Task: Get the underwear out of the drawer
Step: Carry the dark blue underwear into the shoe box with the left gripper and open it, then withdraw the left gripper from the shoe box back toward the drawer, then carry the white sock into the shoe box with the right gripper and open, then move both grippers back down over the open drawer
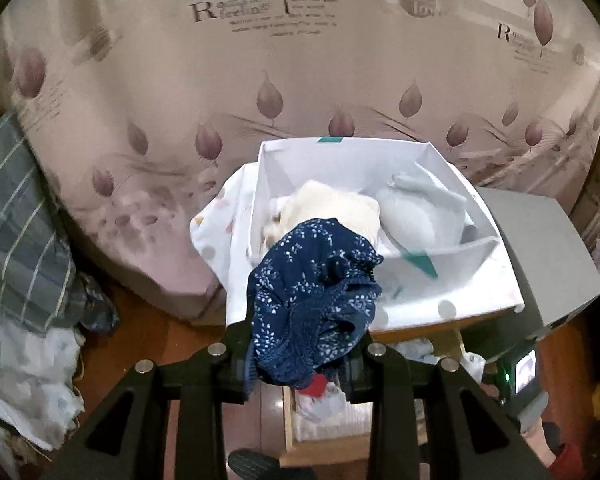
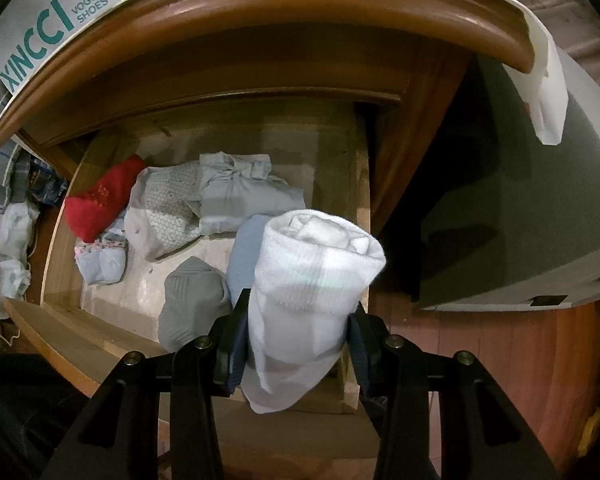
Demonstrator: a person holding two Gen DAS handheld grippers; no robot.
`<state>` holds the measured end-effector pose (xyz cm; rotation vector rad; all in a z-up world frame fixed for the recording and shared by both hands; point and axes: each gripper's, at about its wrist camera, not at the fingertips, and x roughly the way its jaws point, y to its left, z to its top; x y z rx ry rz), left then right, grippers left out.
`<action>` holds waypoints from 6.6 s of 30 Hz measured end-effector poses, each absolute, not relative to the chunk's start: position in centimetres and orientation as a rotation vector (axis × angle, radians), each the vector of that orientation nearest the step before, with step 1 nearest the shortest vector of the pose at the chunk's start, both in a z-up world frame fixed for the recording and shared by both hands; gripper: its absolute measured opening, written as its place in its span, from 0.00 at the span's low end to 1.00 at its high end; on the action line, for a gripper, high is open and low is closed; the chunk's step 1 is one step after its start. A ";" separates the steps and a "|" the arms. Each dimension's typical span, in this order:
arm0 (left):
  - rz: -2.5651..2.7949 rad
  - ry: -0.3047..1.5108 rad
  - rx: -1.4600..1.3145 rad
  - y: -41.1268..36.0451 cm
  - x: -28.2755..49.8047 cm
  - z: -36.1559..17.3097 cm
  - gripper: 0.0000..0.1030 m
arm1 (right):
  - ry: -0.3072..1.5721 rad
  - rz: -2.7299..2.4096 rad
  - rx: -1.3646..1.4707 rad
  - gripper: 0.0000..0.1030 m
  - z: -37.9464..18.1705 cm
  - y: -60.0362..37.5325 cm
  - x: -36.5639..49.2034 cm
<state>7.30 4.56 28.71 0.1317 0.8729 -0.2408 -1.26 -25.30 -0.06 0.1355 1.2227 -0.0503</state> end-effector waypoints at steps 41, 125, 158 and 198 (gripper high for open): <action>-0.199 1.045 0.136 0.3 21.2 19.6 0.33 | 1.249 -0.040 0.150 0.39 -0.6 -25.3 -1.0; 0.052 1.033 0.000 9.2 4.3 4.6 0.62 | 0.911 0.101 -0.098 0.39 26.7 -18.8 14.0; -0.001 1.143 -0.017 8.4 5.3 2.7 0.62 | 1.002 0.153 -0.133 0.65 23.9 -15.8 12.3; -0.450 1.344 0.154 -4.0 3.4 -0.5 0.62 | 1.350 -0.007 0.148 0.66 -0.5 -23.9 1.8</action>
